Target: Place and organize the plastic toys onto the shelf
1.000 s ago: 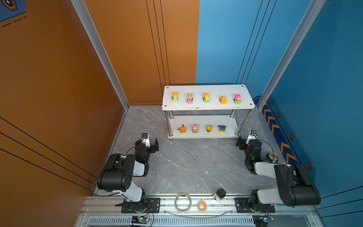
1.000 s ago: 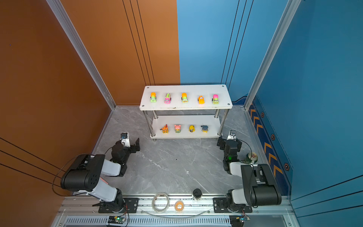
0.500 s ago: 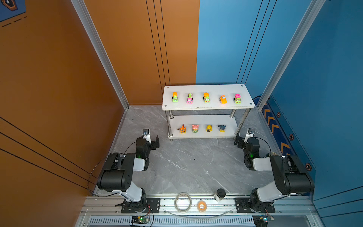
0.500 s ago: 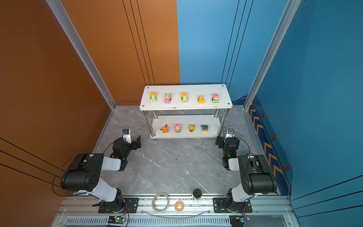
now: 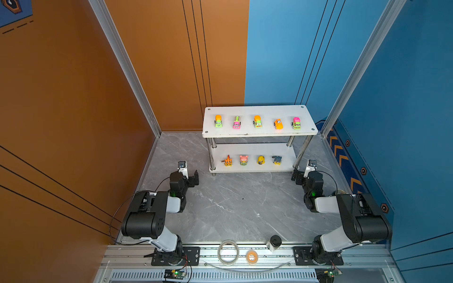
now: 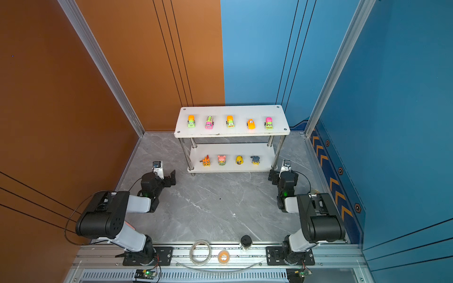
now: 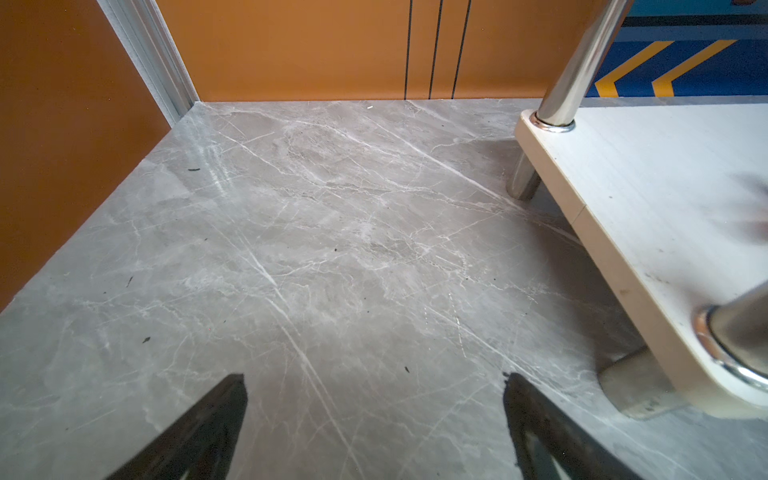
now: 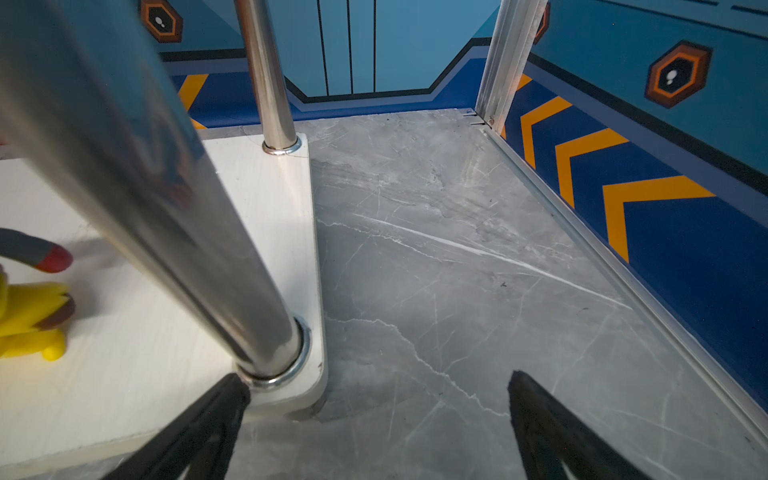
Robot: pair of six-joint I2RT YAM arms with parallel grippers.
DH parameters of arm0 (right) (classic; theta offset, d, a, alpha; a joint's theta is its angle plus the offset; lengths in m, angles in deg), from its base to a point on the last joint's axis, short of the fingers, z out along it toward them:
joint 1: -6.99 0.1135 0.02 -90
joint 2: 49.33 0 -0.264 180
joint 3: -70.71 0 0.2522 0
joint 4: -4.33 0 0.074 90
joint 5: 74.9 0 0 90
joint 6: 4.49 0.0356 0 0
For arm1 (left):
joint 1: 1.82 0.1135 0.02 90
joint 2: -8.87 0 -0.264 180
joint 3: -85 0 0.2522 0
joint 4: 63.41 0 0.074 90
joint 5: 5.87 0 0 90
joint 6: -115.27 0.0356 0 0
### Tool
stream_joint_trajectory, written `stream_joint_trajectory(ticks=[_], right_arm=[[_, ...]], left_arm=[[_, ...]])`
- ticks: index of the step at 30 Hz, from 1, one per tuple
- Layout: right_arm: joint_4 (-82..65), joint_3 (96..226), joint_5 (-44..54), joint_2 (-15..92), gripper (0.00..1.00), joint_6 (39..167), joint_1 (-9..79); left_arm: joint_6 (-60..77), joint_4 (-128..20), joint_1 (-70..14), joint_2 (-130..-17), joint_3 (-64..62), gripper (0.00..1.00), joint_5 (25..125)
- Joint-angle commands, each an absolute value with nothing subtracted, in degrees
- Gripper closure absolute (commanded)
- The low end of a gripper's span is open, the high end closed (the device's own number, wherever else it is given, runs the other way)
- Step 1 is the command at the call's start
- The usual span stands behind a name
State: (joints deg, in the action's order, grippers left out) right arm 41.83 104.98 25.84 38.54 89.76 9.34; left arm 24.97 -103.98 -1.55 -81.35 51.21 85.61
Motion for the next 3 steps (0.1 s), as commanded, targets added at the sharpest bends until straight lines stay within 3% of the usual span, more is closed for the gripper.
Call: stream_joint_trajectory(ticks=[1, 3], right_arm=[[40.1, 106.2, 26.9, 38.4, 0.0, 89.0, 9.5], [40.2, 106.2, 26.9, 38.4, 0.0, 89.0, 9.5]], left_arm=[[24.7, -103.4, -1.6, -80.6, 50.0, 0.02, 87.1], [24.7, -103.4, -1.6, -80.6, 50.1, 0.02, 87.1]])
